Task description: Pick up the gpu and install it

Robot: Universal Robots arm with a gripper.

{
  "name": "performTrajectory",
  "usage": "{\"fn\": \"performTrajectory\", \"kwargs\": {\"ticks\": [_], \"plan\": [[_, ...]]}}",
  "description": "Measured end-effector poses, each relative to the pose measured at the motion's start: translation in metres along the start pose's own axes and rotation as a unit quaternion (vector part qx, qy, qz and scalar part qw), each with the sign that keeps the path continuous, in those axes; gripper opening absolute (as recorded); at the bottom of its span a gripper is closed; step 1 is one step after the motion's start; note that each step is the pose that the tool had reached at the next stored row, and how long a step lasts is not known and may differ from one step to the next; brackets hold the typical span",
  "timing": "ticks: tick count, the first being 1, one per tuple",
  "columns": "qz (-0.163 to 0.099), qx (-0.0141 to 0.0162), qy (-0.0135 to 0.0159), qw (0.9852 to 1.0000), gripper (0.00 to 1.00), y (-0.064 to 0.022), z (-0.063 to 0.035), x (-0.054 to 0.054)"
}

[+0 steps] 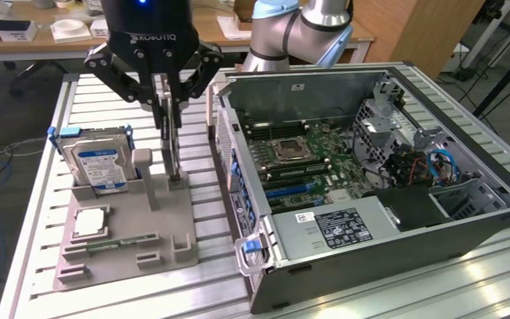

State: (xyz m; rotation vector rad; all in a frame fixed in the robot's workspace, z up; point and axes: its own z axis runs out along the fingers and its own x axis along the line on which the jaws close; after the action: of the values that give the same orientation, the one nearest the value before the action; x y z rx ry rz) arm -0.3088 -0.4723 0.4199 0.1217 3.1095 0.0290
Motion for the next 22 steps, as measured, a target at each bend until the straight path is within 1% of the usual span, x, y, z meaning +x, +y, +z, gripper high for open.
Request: {"fn": "performTrajectory", "kwargs": {"ticks": [22], "plan": [[0.0, 0.0, 0.0, 1.0, 0.26, 0.0064, 0.001, -0.03]]}}
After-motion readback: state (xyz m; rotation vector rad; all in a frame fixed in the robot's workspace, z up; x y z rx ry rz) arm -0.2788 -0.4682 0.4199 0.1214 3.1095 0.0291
